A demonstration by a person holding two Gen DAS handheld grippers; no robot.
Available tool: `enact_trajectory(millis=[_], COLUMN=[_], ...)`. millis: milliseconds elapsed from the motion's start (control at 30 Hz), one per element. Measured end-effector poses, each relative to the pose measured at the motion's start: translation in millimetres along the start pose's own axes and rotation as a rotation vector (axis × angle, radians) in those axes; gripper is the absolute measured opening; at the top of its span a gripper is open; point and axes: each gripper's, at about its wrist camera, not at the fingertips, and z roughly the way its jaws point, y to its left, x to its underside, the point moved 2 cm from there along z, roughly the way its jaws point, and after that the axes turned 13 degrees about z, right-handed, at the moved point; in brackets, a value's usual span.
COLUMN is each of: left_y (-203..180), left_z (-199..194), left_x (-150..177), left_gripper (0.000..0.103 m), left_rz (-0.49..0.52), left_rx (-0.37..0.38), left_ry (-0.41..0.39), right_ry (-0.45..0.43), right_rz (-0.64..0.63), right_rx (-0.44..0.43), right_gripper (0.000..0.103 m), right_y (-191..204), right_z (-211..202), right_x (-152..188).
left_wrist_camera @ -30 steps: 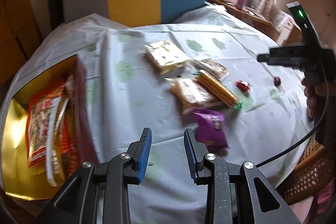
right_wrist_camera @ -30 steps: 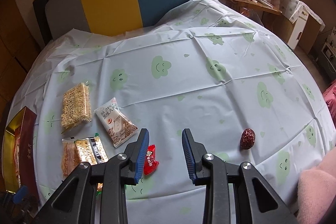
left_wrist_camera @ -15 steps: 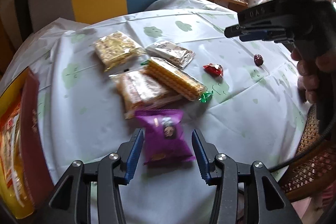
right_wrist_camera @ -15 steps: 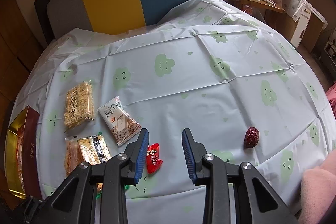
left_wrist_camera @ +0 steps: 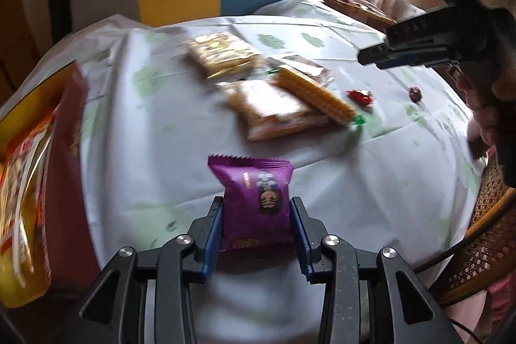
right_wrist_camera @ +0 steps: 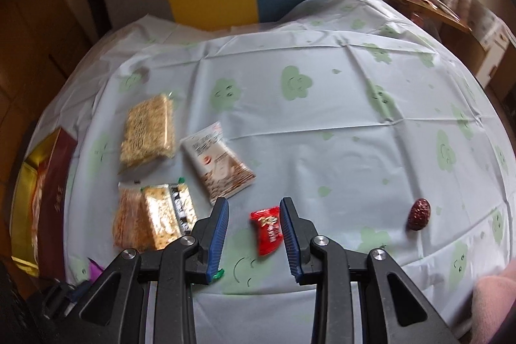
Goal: Organize snacks
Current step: 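Hold the purple bag in the left gripper while right grasps the rice-cracker block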
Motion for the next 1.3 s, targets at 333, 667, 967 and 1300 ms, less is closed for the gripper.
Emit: enact_trajectory(millis=[333,667,967,1300], left_y=[7.5,10.5,13.7,12.1], left_z=[-2.1,-3.9,-2.9,-2.8], left_x=[8.3,12.4,13.2,13.3], left_gripper=[0.04,0.04,0.04,0.04], left_rz=[-0.024,-0.037,-0.06,-0.058], left_rx=[0.029,0.043,0.052,0.046], left_ry=[-0.035,-0.054,-0.062,-0.065], right_ry=[0.086,0.107,0.127,0.119], right_rz=[-0.157,-0.234,-0.279,-0.32], right_rx=[-0.096,-0.155,-0.031,0.015], right_gripper=[0.041,0.077,0.081,0.075], right_y=[47.0,129.0,166.0,167.0], right_z=[9.7,47.8,110.7,120.1], right_x=[23.1,-13.3,-45.9,-36.3])
